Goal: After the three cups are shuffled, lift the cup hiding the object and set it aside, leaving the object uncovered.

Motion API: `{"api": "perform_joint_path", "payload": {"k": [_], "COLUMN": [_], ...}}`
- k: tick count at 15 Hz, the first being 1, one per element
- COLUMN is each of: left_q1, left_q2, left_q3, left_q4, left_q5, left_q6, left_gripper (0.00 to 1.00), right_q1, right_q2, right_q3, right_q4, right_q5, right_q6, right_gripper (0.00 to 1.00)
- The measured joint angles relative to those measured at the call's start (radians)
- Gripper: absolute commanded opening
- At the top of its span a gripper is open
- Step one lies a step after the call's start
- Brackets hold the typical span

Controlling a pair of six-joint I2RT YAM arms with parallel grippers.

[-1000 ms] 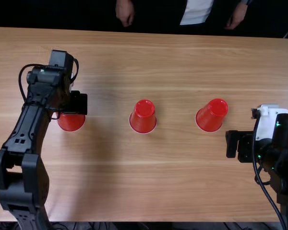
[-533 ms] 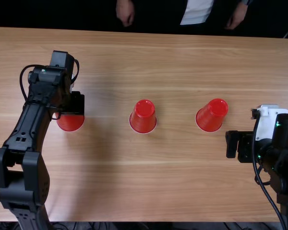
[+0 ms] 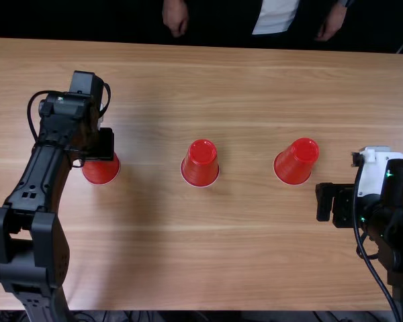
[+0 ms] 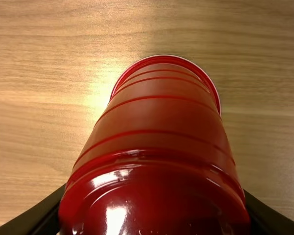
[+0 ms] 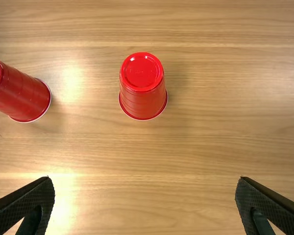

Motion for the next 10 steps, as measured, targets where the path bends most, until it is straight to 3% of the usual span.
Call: {"api": "perform_joint_path", "payload": {"k": [6,10], "left_q1": [0.013,0.158], "left_q2": [-0.29,-0.393], "left_q3": [0.0,-0.078], "left_q4": [-0.012,-0.004], "left_q5": [0.013,0.003], "left_q6": [-0.005,-0.018], "left_gripper": [0.0,0.0], "right_q1": [0.0,0.007], "right_q2": [0.0,0.0], "right_q3": [0.0,0.0], "right_q4": [0.006,0.013], "right_q5": [-0.001,-0.001], "right_q6": [0.0,0.0], "right_gripper": [1.0,1.0]}}
